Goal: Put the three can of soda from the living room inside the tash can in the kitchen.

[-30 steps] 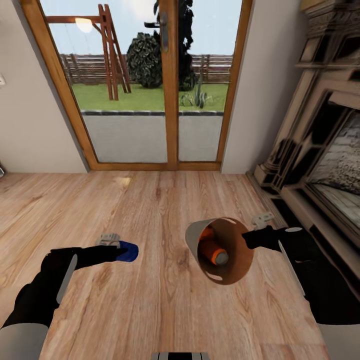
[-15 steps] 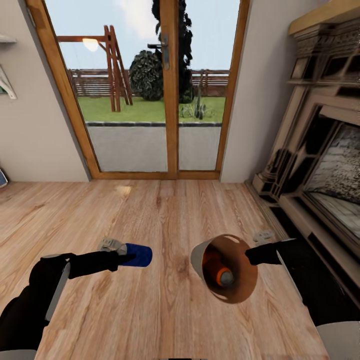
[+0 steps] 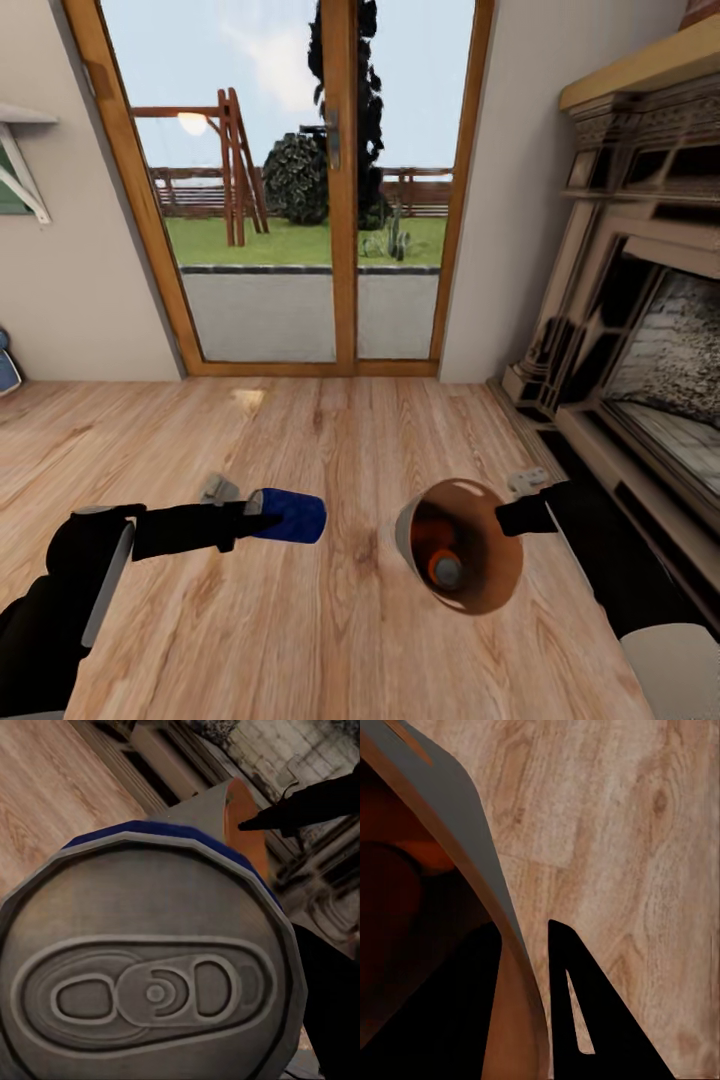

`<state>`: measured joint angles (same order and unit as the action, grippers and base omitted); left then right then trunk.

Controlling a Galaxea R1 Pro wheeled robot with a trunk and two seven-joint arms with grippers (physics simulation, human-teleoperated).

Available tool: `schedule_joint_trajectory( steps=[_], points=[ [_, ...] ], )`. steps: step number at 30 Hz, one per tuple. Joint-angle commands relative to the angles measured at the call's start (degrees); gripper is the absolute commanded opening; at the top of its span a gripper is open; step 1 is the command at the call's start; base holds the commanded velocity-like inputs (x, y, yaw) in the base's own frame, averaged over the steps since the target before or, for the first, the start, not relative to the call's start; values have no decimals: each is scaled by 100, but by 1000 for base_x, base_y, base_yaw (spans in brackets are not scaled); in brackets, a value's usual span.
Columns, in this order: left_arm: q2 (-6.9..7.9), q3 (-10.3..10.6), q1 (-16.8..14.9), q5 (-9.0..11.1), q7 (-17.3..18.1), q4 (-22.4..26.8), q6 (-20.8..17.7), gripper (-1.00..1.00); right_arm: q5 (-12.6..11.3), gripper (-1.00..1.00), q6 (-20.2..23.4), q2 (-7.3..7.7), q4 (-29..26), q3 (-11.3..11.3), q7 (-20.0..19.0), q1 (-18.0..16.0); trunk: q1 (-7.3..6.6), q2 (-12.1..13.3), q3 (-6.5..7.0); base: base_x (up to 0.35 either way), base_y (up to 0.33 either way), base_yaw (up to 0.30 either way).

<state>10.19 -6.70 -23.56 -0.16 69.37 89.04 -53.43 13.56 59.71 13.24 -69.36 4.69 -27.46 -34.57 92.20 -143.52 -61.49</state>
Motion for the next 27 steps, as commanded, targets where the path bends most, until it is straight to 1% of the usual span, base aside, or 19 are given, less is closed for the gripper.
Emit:
schedule_joint_trajectory(
  steps=[1, 2, 3, 4, 6, 7, 8, 11, 13, 17, 19, 21, 23, 24, 27],
  points=[
    [0, 0, 0, -19, 61, 25, -10, -100, -140, -100, 29, -10, 13, 4, -14, -8, -3, 2, 23, 0, 0, 0],
    [0, 1, 0, -19, 117, 48, -29, -100, -112, -100, 29, -21, 25, 6, -14, -18, -5, 3, 46, 0, 0, 0],
    [0, 1, -1, -19, 245, 92, -58, -100, -71, -100, 29, -54, 42, 9, -14, -47, -8, 4, 68, 0, 0, 0],
    [0, 1, -5, -23, 449, 139, -86, -100, -18, -100, 29, -101, 62, 14, -13, -87, -10, 6, 90, 0, 0, 0],
    [13, 0, -6, -23, 592, 165, -100, -100, 17, -100, 29, -129, 77, 21, -13, -104, -15, 8, 134, 0, 0, 0],
    [52, -3, -7, -22, 758, 183, -126, -100, 41, -100, 29, -166, 96, 25, -13, -116, -18, 10, 156, 0, 0, 0],
    [125, -4, -7, -21, 940, 194, -156, -100, 57, -100, 29, -208, 117, 29, -13, -124, -21, 11, 178, 0, 0, 0],
    [221, -15, -8, -20, 1206, 207, -188, -100, 71, -100, 29, -271, 180, 35, -13, -138, -28, 15, 245, 0, 0, 0],
    [283, -28, -11, -19, 1473, 213, -257, -100, 84, -100, 29, -358, 252, 42, -13, -181, -34, 18, 289, 0, 0, 0],
    [312, -42, -36, -14, 1750, 218, -335, -100, 192, -100, 29, -439, 309, 55, -13, -207, -44, 23, 378, 0, 0, 0],
    [315, -48, -60, -12, 1976, 219, -356, -100, 273, -100, 29, -477, 326, 67, -13, -213, -49, 26, 422, 0, 0, 0],
    [310, -49, -75, -12, 2063, 219, -382, -100, 306, -100, 29, -519, 358, 82, -13, -215, -65, 50, 464, 0, 0, 0],
    [308, -50, -83, -12, 2063, 219, -407, -100, 318, -100, 29, -559, 386, 89, -13, -215, -109, 130, 500, 0, 0, 0],
    [303, -49, -100, -8, 2063, 219, -438, -100, 337, -100, 29, -639, 428, 129, -9, -216, -131, 170, 518, 0, 0, 0],
    [299, -50, -104, 14, 2063, 219, -451, -100, 344, -100, 29, -680, 449, 194, -6, -216, -131, 170, 518, 0, 0, 0]
  ],
)
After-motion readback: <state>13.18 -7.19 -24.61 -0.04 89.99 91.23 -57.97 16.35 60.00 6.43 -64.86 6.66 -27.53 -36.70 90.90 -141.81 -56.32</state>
